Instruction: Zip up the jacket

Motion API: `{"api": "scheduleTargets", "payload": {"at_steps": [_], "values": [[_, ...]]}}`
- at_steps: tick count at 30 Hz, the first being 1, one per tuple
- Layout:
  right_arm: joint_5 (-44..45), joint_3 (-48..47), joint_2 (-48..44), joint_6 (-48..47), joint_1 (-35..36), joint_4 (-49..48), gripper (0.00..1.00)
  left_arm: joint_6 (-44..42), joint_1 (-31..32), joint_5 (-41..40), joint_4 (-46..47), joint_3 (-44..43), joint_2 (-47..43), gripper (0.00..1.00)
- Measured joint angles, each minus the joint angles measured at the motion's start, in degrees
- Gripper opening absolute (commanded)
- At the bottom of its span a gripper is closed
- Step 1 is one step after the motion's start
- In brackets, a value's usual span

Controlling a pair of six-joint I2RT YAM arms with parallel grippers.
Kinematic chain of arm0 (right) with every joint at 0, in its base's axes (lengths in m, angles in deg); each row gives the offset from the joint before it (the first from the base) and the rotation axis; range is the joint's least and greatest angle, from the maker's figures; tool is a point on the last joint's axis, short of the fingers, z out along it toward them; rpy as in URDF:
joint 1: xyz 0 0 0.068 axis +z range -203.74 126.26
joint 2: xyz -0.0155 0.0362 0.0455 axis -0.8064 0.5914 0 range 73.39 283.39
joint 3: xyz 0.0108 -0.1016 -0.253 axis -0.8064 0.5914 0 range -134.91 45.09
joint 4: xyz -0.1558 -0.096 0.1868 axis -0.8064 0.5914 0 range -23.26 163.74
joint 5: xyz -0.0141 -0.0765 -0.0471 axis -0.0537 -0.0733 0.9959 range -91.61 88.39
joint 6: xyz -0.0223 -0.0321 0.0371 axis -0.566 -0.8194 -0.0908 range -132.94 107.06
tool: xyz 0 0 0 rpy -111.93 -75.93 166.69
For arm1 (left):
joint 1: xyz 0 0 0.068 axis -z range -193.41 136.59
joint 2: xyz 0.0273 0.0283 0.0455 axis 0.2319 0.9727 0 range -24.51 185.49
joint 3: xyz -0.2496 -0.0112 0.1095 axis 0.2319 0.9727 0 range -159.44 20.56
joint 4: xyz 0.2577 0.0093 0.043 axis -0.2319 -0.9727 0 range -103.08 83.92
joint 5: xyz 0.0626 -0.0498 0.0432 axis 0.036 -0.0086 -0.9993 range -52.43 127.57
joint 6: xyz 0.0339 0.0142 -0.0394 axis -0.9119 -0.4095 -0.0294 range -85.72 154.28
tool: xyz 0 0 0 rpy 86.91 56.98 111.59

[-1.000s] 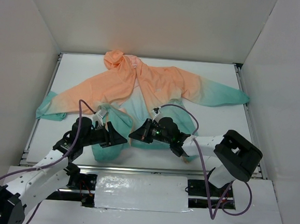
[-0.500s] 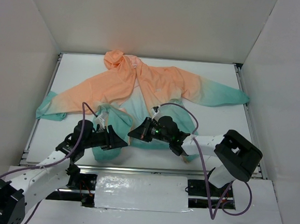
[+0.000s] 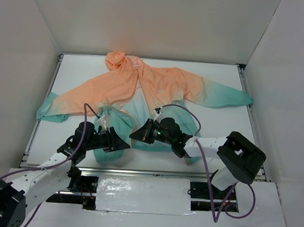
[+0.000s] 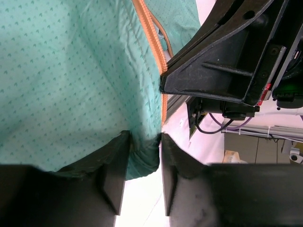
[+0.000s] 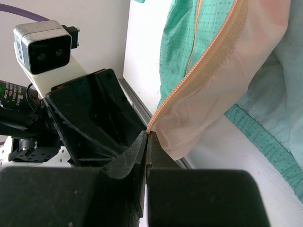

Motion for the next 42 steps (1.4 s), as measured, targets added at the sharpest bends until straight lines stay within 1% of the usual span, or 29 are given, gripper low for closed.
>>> {"api": "scheduleTargets", "payload": {"at_steps": [2, 5, 10, 13, 23, 26, 27, 29, 30, 35, 36, 38, 39, 40, 42], "values": [[-0.1, 0.0, 0.0, 0.0, 0.0, 0.0, 0.00, 0.0, 0.0, -0.1, 0.0, 0.0, 0.0, 0.54], [-0.3, 0.0, 0.0, -0.5, 0.0, 0.0, 0.00, -0.1, 0.0, -0.2, -0.1, 0.0, 0.0, 0.58], [-0.3, 0.0, 0.0, -1.5, 0.0, 0.1, 0.00, -0.2, 0.0, -0.9, -1.0, 0.0, 0.0, 0.53], [-0.3, 0.0, 0.0, -1.7, 0.0, 0.1, 0.00, -0.3, 0.0, -1.5, -1.5, 0.0, 0.0, 0.47], [-0.9, 0.0, 0.0, -2.8, 0.0, 0.3, 0.00, -0.3, 0.0, -1.7, -1.6, -0.4, 1.1, 0.48], [-1.1, 0.0, 0.0, -3.0, 0.0, 0.3, 0.00, -0.3, 0.0, -1.8, -1.6, -0.4, 1.1, 0.37], [-1.2, 0.0, 0.0, -3.1, 0.0, 0.4, 0.00, -0.3, 0.0, -1.9, -1.7, -0.4, 1.1, 0.26], [-1.3, 0.0, 0.0, -3.1, 0.0, 0.5, 0.00, -0.2, 0.0, -2.1, -1.7, -0.5, 1.1, 0.15], [-1.4, 0.0, 0.0, -3.1, 0.0, 0.6, 0.00, -0.3, 0.0, -2.1, -1.7, -0.6, 1.1, 0.00], [-1.7, 0.0, 0.0, -3.2, 0.0, 0.6, 0.00, -0.5, 0.0, -1.7, -0.9, -1.1, 3.0, 0.00], [-1.8, 0.0, 0.0, -3.3, 0.0, 0.6, 0.16, -0.5, 0.0, -1.6, -0.5, -1.1, 3.6, 0.00], [-2.1, 0.0, 0.0, -3.1, -0.1, 0.7, 0.51, -0.3, 0.0, -1.0, 0.3, -1.1, 4.3, 0.00], [-2.5, 0.0, 0.0, -3.3, -0.1, 0.7, 0.79, -0.2, 0.0, -0.7, 0.8, -1.1, 4.6, 0.00], [-2.8, 0.0, 0.0, -3.5, -0.3, 0.9, 0.81, -0.1, 0.0, -0.4, 1.3, -1.1, 4.7, 0.00], [-3.2, 0.0, -0.2, -4.7, -0.7, 1.8, 0.81, 0.0, 0.0, 0.0, 2.4, -1.1, 4.5, 0.00]]}}
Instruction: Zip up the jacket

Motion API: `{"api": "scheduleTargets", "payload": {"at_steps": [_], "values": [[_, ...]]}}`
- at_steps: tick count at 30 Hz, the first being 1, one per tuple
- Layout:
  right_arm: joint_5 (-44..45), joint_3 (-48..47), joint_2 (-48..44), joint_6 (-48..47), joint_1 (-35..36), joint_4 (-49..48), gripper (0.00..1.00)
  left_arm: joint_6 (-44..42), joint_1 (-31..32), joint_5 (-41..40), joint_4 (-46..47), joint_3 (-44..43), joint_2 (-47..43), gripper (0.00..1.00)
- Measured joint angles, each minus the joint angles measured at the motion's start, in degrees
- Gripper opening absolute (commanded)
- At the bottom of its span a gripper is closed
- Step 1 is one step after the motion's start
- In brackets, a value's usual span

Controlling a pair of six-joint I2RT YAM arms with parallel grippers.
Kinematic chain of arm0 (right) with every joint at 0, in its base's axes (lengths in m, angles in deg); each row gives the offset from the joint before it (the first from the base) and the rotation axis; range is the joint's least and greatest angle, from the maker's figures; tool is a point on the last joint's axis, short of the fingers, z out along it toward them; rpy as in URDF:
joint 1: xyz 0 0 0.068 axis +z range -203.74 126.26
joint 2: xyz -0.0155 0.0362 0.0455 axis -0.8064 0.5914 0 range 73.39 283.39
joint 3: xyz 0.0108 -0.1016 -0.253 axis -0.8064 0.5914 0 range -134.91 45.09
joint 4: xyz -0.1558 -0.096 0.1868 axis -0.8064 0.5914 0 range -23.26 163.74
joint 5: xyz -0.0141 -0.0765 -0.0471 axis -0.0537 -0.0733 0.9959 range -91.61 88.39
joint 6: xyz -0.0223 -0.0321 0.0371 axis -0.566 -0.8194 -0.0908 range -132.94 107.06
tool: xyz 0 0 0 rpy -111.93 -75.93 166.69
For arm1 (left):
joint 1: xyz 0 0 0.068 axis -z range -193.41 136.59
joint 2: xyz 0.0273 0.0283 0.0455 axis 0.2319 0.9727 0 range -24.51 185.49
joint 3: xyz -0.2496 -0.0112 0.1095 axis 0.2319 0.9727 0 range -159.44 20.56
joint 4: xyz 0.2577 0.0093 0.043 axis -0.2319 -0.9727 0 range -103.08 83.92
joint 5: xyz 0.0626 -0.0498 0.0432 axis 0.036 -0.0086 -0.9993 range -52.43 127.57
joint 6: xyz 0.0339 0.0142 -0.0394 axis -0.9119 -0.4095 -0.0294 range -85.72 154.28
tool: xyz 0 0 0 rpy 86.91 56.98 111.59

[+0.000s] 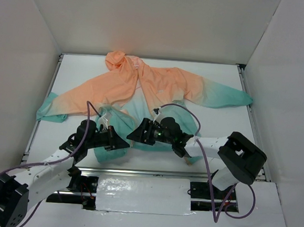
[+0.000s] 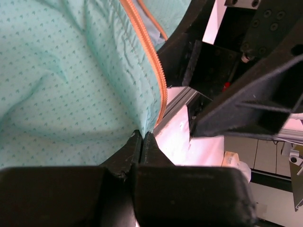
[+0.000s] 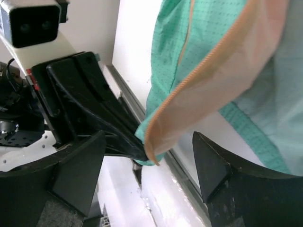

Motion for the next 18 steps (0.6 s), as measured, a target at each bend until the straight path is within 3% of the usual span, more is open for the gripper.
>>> {"api": "scheduleTargets", "payload": {"at_steps": [5, 9, 13, 18], "values": [[-0.5, 1.2, -5.9, -3.5, -4.5, 5.8, 0.80, 1.1, 0.0, 0.0, 0.7, 0.0, -2.6, 0.00], [0.9, 1.1, -13.6, -9.7, -8.6, 16.6, 0.73, 3.9, 0.0, 0.0, 3.1, 0.1, -5.0, 0.00], [5.5, -2.2, -18.6, -17.4, -8.8, 35.0, 0.68, 6.5, 0.0, -0.3, 4.2, 0.3, -5.5, 0.00], [15.2, -13.2, -16.8, -22.9, -8.7, 57.6, 0.61, 7.5, 0.0, -3.0, 0.3, 0.2, -6.5, 0.00]]}}
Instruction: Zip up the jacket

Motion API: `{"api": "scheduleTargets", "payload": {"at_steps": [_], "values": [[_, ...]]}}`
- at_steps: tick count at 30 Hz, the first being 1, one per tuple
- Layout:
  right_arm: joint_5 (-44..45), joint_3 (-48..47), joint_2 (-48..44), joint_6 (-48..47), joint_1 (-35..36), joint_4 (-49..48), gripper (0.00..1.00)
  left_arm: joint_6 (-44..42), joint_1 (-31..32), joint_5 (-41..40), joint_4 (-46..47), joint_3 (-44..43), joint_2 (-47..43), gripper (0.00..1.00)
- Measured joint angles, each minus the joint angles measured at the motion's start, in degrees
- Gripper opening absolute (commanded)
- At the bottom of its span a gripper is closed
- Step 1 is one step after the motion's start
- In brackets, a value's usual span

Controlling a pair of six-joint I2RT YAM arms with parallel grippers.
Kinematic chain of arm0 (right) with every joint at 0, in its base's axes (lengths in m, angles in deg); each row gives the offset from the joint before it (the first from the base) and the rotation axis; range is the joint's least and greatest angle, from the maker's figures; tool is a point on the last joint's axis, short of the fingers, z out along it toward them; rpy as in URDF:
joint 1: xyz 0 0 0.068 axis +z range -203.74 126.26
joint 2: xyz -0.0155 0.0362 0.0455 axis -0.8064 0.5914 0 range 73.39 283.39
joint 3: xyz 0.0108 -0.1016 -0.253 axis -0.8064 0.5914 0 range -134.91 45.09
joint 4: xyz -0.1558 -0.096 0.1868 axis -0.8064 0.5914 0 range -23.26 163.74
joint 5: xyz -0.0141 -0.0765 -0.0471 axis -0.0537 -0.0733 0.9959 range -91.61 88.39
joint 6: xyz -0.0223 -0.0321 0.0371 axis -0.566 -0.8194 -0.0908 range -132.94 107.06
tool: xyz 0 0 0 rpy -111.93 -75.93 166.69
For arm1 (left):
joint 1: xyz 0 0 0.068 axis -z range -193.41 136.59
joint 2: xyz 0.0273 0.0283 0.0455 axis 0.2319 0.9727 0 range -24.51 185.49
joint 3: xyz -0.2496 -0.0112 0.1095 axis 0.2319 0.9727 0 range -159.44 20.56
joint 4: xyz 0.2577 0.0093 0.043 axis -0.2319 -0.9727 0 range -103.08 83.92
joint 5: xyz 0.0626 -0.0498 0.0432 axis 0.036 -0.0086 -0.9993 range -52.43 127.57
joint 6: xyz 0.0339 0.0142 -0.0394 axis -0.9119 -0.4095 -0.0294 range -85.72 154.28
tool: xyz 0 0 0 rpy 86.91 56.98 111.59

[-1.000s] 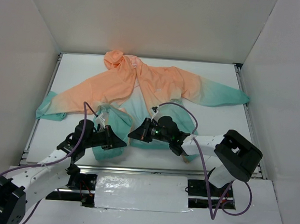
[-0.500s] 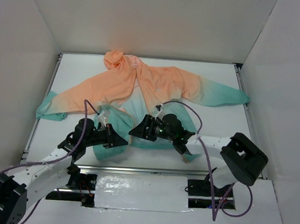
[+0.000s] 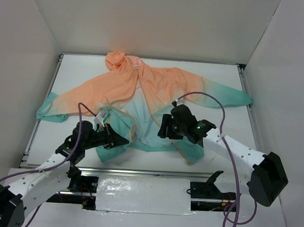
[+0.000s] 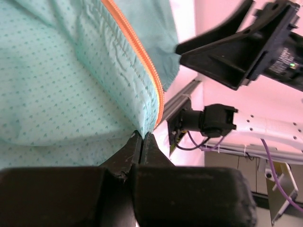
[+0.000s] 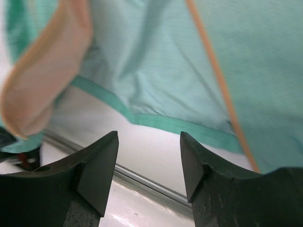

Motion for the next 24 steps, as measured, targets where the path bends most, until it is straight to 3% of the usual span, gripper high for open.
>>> {"api": "scheduleTargets", "payload": {"at_steps": [13, 24], "values": [[16.6, -3.3, 1.6, 3.0, 2.4, 32.9, 0.60, -2.1, 0.0, -2.5, -6.6, -2.1, 0.4, 0.00], [19.3, -6.6, 12.9, 3.1, 3.5, 41.2, 0.68, -4.6, 0.0, -1.5, -8.6, -3.8, -0.2, 0.00]]}}
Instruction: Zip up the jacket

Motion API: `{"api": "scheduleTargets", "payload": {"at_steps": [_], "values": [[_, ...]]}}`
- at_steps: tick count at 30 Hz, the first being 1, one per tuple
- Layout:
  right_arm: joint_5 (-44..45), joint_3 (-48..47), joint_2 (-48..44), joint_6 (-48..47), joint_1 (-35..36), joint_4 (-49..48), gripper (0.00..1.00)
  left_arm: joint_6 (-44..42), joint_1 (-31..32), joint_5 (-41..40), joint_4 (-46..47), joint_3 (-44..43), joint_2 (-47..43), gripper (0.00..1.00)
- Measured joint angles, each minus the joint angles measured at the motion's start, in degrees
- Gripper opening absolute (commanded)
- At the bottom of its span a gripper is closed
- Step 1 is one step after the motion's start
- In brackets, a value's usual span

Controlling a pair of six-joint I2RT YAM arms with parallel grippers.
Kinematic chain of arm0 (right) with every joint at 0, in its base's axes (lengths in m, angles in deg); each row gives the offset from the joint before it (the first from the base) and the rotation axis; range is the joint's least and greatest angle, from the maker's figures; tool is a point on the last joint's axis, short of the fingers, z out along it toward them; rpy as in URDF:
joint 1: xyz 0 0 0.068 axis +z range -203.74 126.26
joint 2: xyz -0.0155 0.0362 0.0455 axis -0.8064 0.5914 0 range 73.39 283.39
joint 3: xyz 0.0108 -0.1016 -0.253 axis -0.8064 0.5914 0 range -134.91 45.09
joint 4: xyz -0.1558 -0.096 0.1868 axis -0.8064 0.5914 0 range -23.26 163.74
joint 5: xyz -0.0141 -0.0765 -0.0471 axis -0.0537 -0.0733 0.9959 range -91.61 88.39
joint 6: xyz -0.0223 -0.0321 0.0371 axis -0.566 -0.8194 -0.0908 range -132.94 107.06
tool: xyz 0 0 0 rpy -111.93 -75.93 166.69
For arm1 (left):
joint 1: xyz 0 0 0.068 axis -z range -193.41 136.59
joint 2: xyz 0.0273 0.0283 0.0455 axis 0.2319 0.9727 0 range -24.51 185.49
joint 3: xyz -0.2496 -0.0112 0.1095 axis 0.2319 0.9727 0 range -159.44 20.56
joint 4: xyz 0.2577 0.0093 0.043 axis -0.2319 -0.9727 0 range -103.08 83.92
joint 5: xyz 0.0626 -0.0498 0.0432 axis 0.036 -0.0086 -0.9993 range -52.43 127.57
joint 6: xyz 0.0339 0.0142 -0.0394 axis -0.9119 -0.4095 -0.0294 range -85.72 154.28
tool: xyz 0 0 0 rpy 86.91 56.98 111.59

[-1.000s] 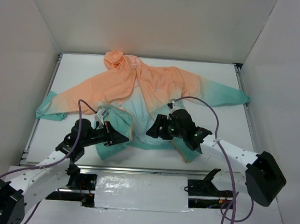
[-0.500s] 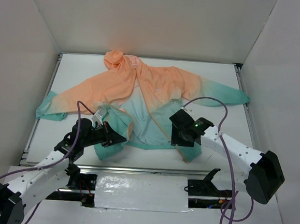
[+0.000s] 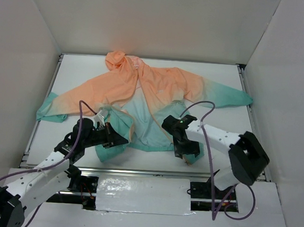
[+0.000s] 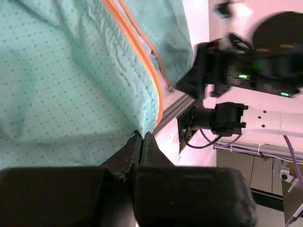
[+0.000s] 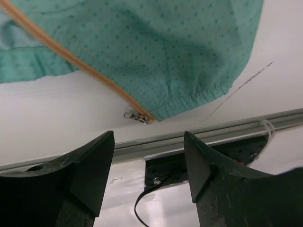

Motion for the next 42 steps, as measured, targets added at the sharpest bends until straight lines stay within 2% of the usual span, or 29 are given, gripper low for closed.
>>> {"api": "scheduleTargets", "payload": {"at_steps": [4, 8, 18, 26, 34, 39, 42], "values": [[-0.4, -0.2, 7.7, -0.9, -0.7, -0.2, 0.67, -0.2, 0.0, 1.1, 1.1, -1.3, 2.1, 0.00], [-2.2, 0.2, 9.2, -2.5, -3.0, -2.0, 0.65, -0.5, 0.0, 2.7, 2.7, -2.1, 5.5, 0.00], [-14.6, -0.1, 12.9, -10.9, -4.5, -6.7, 0.60, -1.7, 0.0, 4.4, 5.0, -2.4, 8.4, 0.00], [-24.9, -2.8, 16.1, -14.5, -4.5, -9.5, 0.49, -2.0, 0.0, 3.4, 3.5, -2.6, 6.2, 0.00], [-39.4, -8.8, 20.3, -12.9, -2.9, -24.1, 0.42, -3.8, 0.0, 1.3, -0.8, -5.0, 4.9, 0.00], [-41.4, -10.7, 20.6, -8.5, -2.1, -36.0, 0.42, -4.8, 0.0, -1.3, -4.3, -6.6, 2.8, 0.00], [-40.3, -8.3, 16.5, -6.5, -1.7, -41.0, 0.36, -5.0, 0.0, -3.1, -6.9, -7.5, 1.7, 0.00]]}}
